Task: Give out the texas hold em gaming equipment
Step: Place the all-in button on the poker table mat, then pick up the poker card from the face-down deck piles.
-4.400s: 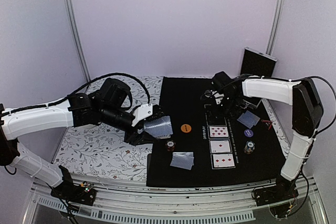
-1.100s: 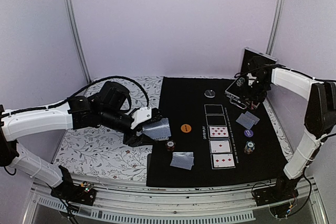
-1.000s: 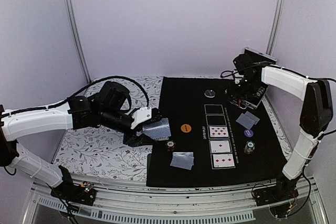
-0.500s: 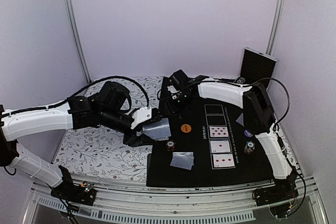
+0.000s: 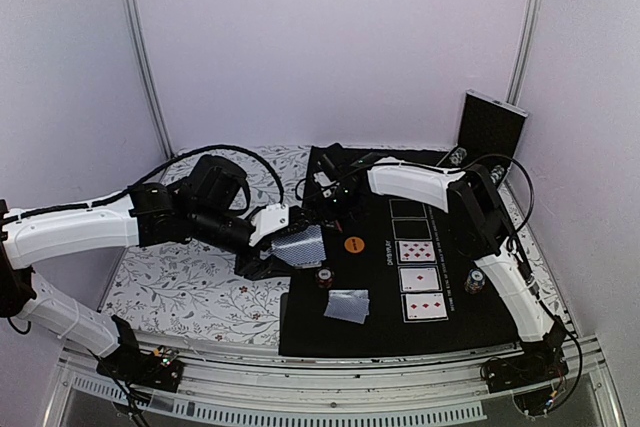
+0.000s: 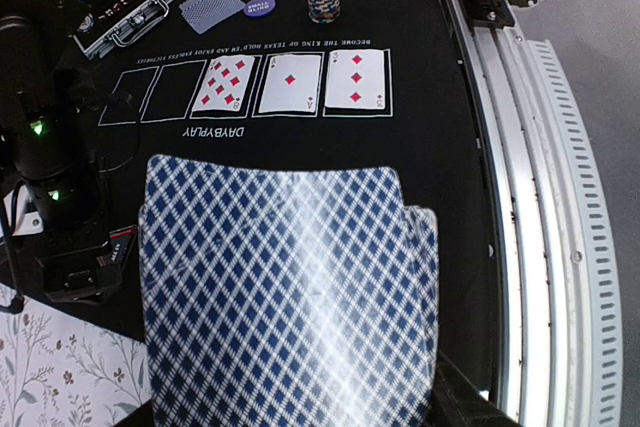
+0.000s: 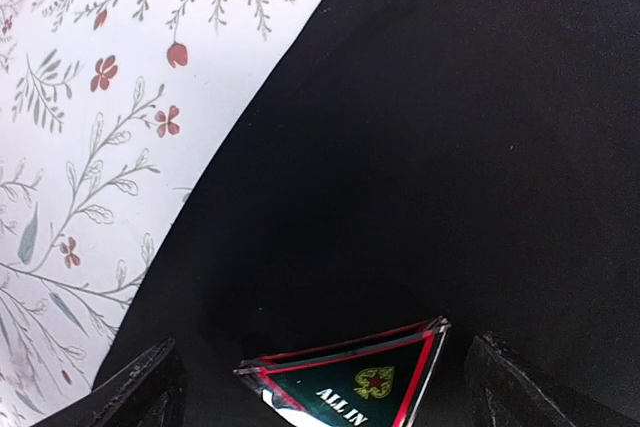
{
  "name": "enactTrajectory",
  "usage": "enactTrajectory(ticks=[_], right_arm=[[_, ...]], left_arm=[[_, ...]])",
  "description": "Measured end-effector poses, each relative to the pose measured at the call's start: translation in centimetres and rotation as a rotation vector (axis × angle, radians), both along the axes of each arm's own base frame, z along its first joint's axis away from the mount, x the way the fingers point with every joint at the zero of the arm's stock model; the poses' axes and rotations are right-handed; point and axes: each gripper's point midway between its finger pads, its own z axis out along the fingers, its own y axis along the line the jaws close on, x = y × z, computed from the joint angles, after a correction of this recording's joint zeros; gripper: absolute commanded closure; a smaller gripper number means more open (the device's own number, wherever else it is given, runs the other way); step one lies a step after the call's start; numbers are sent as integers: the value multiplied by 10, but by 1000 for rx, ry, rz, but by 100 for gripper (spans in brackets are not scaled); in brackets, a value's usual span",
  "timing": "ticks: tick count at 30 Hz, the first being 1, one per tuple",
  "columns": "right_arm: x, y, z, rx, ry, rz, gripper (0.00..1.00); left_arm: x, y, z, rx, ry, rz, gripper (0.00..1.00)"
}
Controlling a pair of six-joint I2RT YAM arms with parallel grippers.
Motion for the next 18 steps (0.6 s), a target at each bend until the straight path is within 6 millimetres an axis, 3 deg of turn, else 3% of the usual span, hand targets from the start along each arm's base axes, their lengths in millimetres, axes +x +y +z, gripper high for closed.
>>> enactTrajectory(ticks=[5,8,13,18], right_arm=[[-6,-1,5,3,3,5,1],[-8,-8,26,5,-21,-6,1],[-17,-32,113,56,-132,-62,1],[-47,-72,197,147,-232,-130,1]], left_arm=[[0,0,0,0,0,-1,42],[-1,0,1,-3,2,-3,42],[-2,0,4,-12,-2,-6,42],[-3,0,9,-22,-7,-10,42]])
